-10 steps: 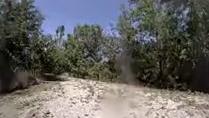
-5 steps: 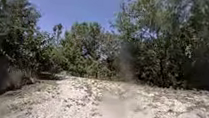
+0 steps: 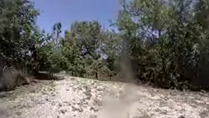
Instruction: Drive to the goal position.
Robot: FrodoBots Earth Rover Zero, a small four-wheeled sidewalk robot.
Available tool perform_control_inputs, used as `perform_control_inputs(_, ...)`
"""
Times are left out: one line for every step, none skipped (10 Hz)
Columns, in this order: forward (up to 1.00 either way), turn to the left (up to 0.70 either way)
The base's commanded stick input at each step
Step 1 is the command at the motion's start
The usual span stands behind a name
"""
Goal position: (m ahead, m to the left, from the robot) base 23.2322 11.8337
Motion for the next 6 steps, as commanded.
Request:
perform_control_inputs(0.45, 0.02)
perform_control_inputs(0.45, 0.02)
perform_control_inputs(0.45, 0.02)
perform_control_inputs(0.45, 0.02)
perform_control_inputs(0.45, 0.02)
perform_control_inputs(0.45, 0.02)
